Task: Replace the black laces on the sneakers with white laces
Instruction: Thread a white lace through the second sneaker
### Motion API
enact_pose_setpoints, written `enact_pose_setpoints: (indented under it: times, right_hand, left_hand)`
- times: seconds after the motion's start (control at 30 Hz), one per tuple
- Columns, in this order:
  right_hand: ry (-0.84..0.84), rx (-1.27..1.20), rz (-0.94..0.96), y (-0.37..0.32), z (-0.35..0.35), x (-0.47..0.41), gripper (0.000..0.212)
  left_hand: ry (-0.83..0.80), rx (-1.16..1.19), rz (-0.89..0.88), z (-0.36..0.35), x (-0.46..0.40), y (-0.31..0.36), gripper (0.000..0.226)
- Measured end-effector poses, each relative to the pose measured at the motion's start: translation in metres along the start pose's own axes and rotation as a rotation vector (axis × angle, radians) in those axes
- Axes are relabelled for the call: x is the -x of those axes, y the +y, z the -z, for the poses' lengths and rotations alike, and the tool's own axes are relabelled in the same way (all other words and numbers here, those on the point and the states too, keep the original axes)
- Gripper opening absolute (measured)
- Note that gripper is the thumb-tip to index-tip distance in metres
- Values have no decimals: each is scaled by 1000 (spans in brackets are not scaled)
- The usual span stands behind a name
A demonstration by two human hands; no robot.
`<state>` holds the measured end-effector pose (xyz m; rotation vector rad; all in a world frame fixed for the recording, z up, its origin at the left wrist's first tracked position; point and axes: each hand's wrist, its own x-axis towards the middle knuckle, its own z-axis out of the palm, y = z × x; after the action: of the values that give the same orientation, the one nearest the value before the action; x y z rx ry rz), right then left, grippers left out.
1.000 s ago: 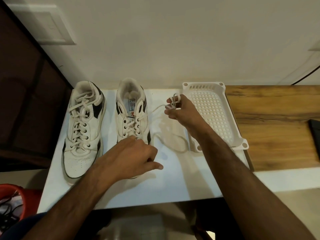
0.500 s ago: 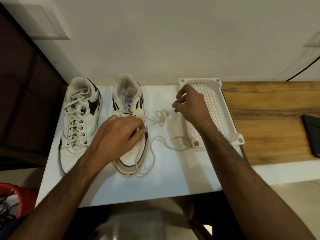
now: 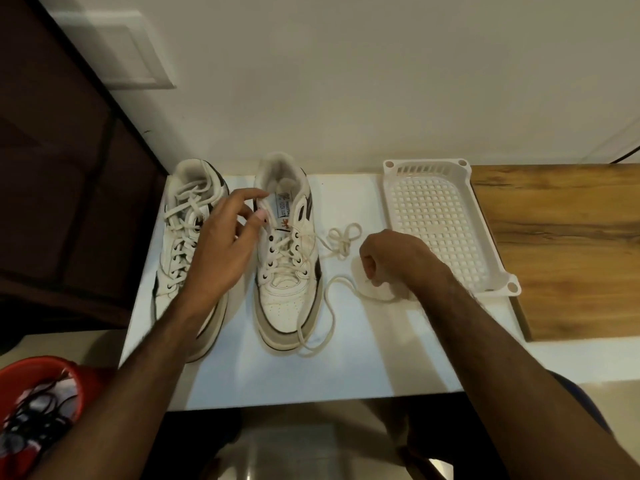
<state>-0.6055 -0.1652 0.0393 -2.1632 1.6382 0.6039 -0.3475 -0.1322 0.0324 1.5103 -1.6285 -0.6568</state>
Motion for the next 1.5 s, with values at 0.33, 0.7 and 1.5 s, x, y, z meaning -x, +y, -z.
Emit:
enact_pose_setpoints:
  times: [0.33,0.7,1.5]
  right_hand:
    - [264,-1109,420,-27,30,18,11]
    - [658,-616,259,-84,1,4,8]
    - [856,-228,355,-91,2,9,10]
  left_hand:
    - [-15,-4,33,-5,-5,8,20]
    - [-79,249,174,6,-6,0,20]
    - [-109,317,192,1,-1,3,22]
